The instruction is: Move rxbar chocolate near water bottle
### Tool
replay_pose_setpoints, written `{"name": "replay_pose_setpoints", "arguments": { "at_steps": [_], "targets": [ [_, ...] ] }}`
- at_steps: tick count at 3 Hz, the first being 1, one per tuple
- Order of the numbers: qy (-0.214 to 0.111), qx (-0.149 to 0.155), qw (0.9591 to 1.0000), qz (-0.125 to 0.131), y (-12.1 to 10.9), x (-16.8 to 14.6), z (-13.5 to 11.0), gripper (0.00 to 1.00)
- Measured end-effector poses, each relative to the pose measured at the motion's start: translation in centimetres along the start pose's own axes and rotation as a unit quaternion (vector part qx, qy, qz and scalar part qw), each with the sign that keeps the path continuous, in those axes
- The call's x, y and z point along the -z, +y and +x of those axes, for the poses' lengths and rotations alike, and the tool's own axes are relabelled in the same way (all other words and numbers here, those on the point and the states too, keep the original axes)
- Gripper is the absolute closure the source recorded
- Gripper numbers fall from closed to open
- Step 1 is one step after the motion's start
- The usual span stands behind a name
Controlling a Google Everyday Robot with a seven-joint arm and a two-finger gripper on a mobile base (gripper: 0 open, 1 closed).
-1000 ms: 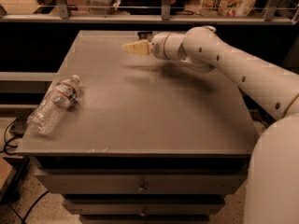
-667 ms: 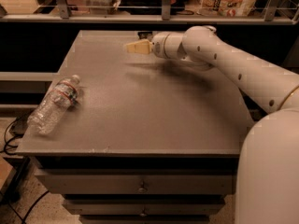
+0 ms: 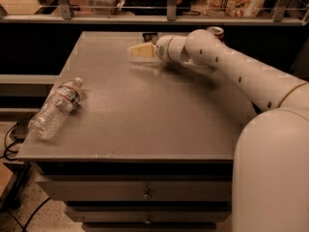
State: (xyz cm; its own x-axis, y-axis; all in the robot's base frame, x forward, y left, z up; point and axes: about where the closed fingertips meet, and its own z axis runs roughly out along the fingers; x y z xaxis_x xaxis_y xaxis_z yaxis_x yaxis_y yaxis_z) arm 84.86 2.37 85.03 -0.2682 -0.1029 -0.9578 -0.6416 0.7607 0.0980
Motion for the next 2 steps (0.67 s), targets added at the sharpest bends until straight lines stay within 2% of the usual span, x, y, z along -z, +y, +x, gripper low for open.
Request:
{"name": "replay_pose_setpoints", "arguments": {
  "at_steps": [1, 2],
  "targets": [
    [-0.007, -0.004, 1.0, -0.001, -0.48, -1.19, 0.05, 0.04],
    [-0.009, -0.004, 1.0, 0.0, -0.77, -1.74, -0.03, 0.18]
  ]
}}
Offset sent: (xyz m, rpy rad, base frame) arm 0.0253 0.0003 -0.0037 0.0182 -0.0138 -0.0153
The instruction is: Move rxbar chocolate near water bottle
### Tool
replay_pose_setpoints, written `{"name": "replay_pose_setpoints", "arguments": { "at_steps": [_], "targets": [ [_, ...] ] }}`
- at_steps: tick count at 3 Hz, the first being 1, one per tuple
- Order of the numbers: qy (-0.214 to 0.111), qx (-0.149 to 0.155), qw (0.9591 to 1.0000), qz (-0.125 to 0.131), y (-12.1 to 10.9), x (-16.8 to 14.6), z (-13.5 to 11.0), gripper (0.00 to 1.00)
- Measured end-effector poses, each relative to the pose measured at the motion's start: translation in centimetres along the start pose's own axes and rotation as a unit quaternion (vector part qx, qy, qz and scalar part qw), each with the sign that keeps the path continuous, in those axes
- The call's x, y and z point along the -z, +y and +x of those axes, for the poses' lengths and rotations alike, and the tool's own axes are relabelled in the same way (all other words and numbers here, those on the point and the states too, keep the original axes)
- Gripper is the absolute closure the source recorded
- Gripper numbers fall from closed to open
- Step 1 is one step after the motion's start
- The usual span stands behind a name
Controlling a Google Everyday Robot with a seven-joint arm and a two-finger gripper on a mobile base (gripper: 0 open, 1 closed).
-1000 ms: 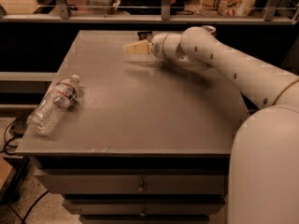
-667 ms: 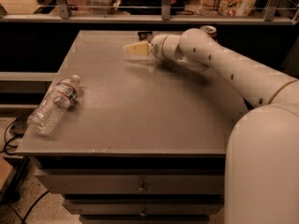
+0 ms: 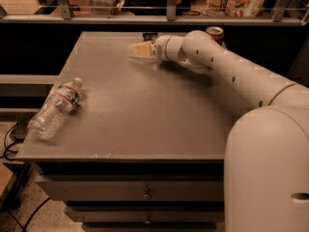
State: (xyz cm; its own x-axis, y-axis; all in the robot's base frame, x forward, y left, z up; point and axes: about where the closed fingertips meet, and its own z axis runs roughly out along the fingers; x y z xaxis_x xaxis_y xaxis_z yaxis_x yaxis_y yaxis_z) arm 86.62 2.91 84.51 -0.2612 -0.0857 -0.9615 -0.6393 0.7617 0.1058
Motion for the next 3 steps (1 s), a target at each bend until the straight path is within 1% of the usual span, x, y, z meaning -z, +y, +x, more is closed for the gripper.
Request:
{"name": "replay_pose_setpoints", "arguments": {
  "at_steps": [1, 2, 3],
  "targets": [
    [0.008, 0.002, 1.0, 0.005, -0.15, -0.19, 0.28, 0.44],
    [0.011, 0.0, 0.9999, 0.008, -0.31, -0.17, 0.6, 0.68],
    [0.008, -0.001, 0.9999, 0.008, -0.38, 0.13, 0.51, 0.98]
  ]
}}
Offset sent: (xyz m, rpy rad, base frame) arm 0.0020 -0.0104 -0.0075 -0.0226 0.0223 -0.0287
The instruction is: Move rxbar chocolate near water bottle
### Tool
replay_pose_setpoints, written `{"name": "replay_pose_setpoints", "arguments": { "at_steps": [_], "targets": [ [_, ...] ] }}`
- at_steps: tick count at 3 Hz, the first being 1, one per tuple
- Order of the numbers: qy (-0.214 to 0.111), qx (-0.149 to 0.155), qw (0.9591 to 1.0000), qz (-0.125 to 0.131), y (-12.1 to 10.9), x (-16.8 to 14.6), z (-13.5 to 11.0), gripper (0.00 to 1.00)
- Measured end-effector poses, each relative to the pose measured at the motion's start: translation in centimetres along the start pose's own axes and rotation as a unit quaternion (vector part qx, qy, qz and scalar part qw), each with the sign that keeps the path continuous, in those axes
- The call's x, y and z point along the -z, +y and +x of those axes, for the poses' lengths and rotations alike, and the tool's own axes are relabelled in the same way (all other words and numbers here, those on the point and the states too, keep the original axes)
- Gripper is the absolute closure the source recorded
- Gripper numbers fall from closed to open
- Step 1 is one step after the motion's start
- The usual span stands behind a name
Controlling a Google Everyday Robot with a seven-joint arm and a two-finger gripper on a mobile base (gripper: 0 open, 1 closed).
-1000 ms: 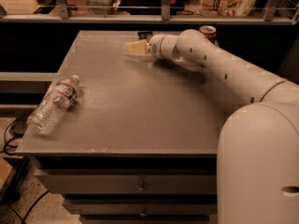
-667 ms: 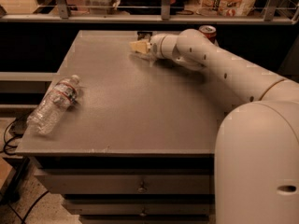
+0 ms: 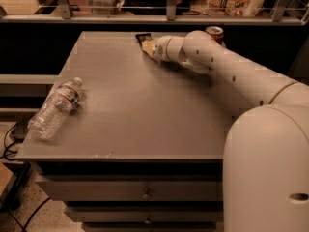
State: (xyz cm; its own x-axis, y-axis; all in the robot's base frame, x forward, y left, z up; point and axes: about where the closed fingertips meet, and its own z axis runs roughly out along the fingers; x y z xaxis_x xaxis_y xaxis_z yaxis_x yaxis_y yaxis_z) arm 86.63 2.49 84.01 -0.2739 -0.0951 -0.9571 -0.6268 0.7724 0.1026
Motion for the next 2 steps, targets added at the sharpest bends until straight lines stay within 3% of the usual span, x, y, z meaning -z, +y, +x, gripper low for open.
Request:
{"name": "replay_pose_setpoints", "arguments": {
  "at_steps": [1, 2],
  "targets": [
    [-0.007, 0.006, 0.9999, -0.005, 0.3, 0.4, -0.6, 1.0],
    [-0.028, 0.033, 0.998, -0.045, 2.6, 1.8, -4.0, 1.0]
  ]
}}
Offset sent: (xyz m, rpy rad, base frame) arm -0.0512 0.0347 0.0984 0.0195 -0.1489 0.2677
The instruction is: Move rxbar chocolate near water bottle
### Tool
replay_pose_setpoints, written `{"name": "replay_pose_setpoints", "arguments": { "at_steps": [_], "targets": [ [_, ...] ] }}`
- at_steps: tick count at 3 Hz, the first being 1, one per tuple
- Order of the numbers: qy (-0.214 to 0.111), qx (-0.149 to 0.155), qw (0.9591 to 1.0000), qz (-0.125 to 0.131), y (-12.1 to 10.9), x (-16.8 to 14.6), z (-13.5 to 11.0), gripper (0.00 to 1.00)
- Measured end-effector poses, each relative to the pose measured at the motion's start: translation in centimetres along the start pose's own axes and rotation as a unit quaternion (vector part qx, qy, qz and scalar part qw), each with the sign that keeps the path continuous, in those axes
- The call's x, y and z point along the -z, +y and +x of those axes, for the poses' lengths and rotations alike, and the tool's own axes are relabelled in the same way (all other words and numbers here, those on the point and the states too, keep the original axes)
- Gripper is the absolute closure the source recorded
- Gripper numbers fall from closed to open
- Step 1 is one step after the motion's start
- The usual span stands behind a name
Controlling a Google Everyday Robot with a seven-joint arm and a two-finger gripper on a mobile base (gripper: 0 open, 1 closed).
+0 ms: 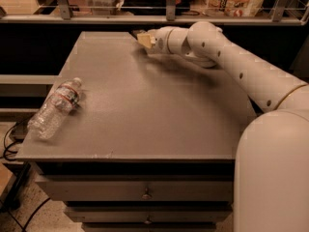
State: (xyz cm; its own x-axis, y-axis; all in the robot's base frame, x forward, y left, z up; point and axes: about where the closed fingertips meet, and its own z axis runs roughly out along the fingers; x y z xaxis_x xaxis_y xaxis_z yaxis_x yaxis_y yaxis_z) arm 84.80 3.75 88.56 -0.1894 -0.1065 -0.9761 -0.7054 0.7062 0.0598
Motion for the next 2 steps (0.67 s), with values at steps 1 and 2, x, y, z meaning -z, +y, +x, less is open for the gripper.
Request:
{"name": "replay_pose_setpoints", "arguments": {
  "at_steps": [1, 2],
  "targets": [
    [-0.014, 0.057, 0.9961, -0.066, 4.7, 1.9, -4.3, 1.0],
    [-0.009, 0.067, 0.9937, -0.089, 6.1, 2.1, -4.4, 1.0]
  ]
}}
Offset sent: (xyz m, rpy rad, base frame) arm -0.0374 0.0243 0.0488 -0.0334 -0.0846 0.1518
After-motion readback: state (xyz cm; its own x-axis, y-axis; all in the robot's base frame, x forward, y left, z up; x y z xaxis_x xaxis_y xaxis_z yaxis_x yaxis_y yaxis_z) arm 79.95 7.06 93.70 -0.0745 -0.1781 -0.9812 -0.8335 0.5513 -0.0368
